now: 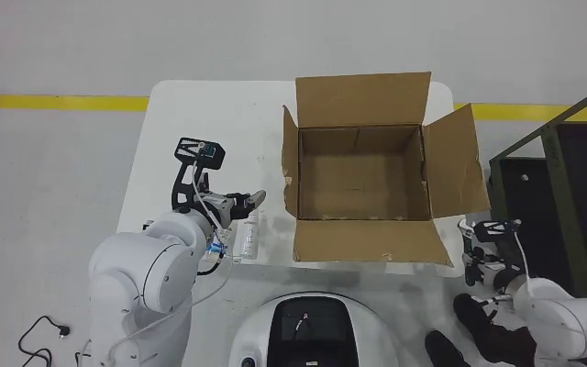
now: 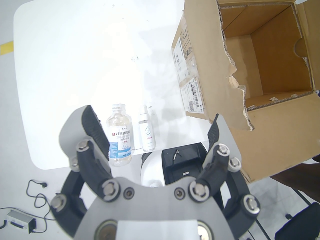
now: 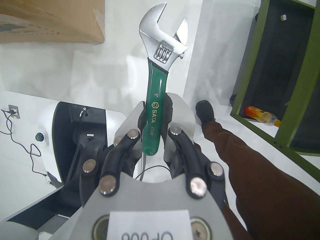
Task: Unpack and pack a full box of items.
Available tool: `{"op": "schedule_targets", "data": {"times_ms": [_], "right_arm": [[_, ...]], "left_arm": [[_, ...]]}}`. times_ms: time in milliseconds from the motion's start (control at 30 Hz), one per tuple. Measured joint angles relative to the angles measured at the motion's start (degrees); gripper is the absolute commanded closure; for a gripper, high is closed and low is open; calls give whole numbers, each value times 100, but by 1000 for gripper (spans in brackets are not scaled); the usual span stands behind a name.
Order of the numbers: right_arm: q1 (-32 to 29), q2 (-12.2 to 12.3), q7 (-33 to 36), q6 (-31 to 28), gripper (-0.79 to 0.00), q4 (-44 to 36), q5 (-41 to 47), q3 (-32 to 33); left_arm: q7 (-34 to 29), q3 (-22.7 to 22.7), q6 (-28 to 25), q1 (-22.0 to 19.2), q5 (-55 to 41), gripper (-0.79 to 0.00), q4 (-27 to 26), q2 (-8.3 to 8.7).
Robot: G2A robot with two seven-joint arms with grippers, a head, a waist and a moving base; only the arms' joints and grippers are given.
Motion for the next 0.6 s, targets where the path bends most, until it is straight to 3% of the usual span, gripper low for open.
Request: {"op": "schedule_targets", "data": {"times_ms": [600], "right_arm": [[394, 66, 202, 247, 0, 652, -330, -755]], "left_arm": [[0, 0, 0, 0, 0, -785, 0, 0]]}}
